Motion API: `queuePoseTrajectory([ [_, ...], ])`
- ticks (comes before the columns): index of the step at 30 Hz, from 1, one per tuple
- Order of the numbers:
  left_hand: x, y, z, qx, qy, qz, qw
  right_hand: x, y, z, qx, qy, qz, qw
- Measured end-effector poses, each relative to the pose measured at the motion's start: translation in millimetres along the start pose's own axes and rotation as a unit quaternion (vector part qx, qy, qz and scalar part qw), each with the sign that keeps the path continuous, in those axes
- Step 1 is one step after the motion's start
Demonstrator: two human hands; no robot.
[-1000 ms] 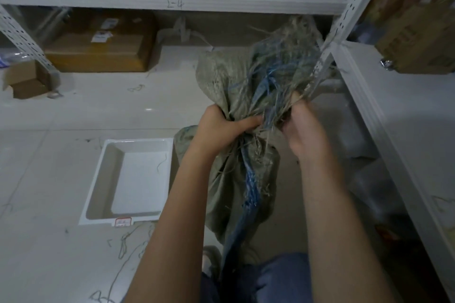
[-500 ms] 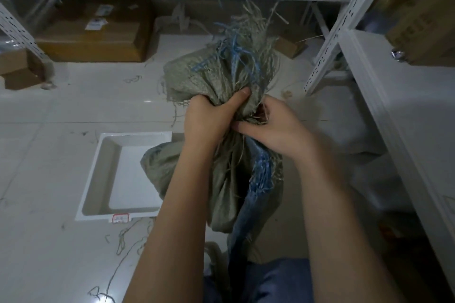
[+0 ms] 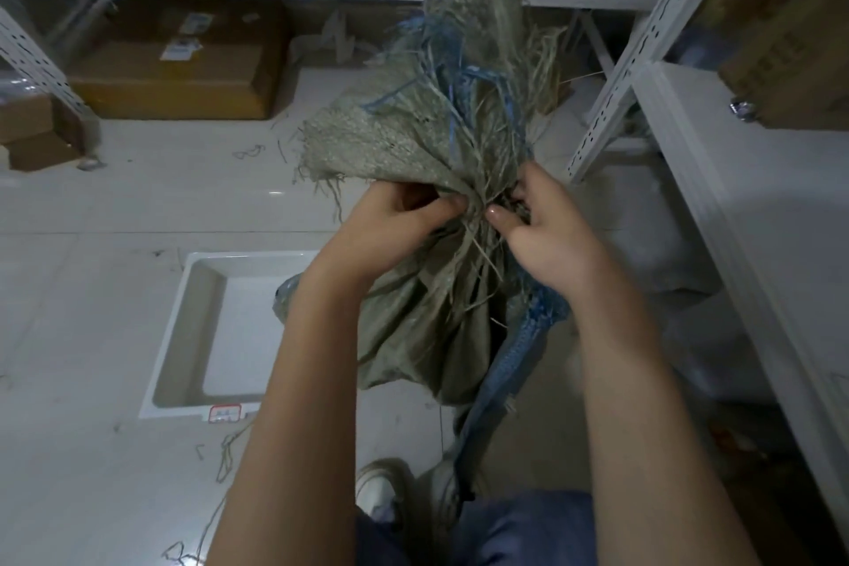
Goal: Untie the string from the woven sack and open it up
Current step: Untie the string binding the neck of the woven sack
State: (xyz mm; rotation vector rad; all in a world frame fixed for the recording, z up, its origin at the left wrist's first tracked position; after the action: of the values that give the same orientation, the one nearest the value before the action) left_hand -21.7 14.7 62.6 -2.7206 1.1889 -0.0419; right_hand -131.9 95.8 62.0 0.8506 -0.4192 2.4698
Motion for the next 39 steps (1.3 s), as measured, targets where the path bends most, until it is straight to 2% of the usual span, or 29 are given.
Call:
queuePoseTrajectory([
  [4,1,3,-3,-0.031,0.015,-0.033,0.999,1,0,1,0.01,0.023,-0.014,1.0],
  [8,5,6,-2,-0.043,0.027,-0.089,0.995,11,4,0,0.019,-0.038,-0.099,0.994],
  [12,13,7,-1,-0.046,0.037,-0.134,0.989,30,-1,1,0.016,-0.02,-0.18,0.983],
  [14,19,7,-2,-0.052,0.025,-0.16,0.985,30,-3,3,0.038,-0.012,-0.15,0.988],
  [17,26,5,-1,-0.051,0.002,-0.187,0.981,14,-6,4,0.05,-0.03,-0.061,0.996],
  [21,27,2,-1,-0.033,-0.036,-0.2,0.979,11,-10,21,0.088,-0.04,-0.054,0.994],
  [26,27,1,1,-0.013,-0.04,-0.197,0.979,4,-7,20,0.033,0.047,-0.011,0.998],
  [30,24,2,-1,-0.037,-0.019,-0.192,0.98,0,-7,19,0.034,0.004,-0.038,0.999],
  [35,26,4,1,-0.036,-0.019,-0.183,0.982,2,-5,15,0.031,0.031,-0.04,0.998],
  [39,19,4,-4,-0.062,-0.001,-0.162,0.985,10,-3,13,0.045,0.045,-0.086,0.994],
])
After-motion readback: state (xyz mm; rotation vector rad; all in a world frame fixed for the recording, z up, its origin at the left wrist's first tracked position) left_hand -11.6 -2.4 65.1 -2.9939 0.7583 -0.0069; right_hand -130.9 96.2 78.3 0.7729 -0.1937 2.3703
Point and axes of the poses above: each hand's wrist, its own y-axis towards the middle knuckle, its own x-axis out of the back of the hand, z = x × y, the point moved 8 cm from there along y, towards the middle knuckle, and after that the axes turned 10 degrees about -y, right-handed, at the moved point
